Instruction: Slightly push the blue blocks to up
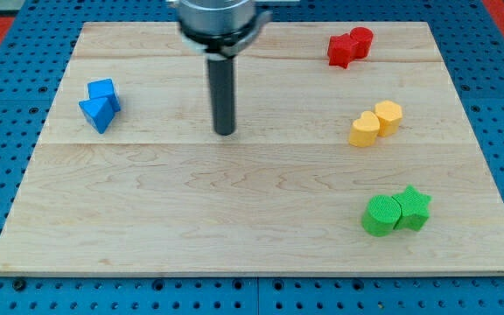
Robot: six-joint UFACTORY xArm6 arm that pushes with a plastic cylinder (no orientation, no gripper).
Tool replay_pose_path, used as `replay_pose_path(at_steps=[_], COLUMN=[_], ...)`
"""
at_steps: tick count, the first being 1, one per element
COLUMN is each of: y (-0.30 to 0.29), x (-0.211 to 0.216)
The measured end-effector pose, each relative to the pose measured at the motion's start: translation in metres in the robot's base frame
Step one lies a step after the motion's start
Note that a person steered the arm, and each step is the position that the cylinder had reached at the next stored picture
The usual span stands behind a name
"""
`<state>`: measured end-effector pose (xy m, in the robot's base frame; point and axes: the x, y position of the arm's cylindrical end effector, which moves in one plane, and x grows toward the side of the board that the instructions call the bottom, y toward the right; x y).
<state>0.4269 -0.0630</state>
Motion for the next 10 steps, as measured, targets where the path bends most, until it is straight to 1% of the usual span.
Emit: replay_pose_path(at_steps=[1, 2, 3, 4, 5, 6, 10], y=[-0.072, -0.128, -0.169, -0.182, -0.161, -0.153, -0.153], x=[0.032, 0.04, 0.017, -0.016, -0.017, -0.017, -0.033])
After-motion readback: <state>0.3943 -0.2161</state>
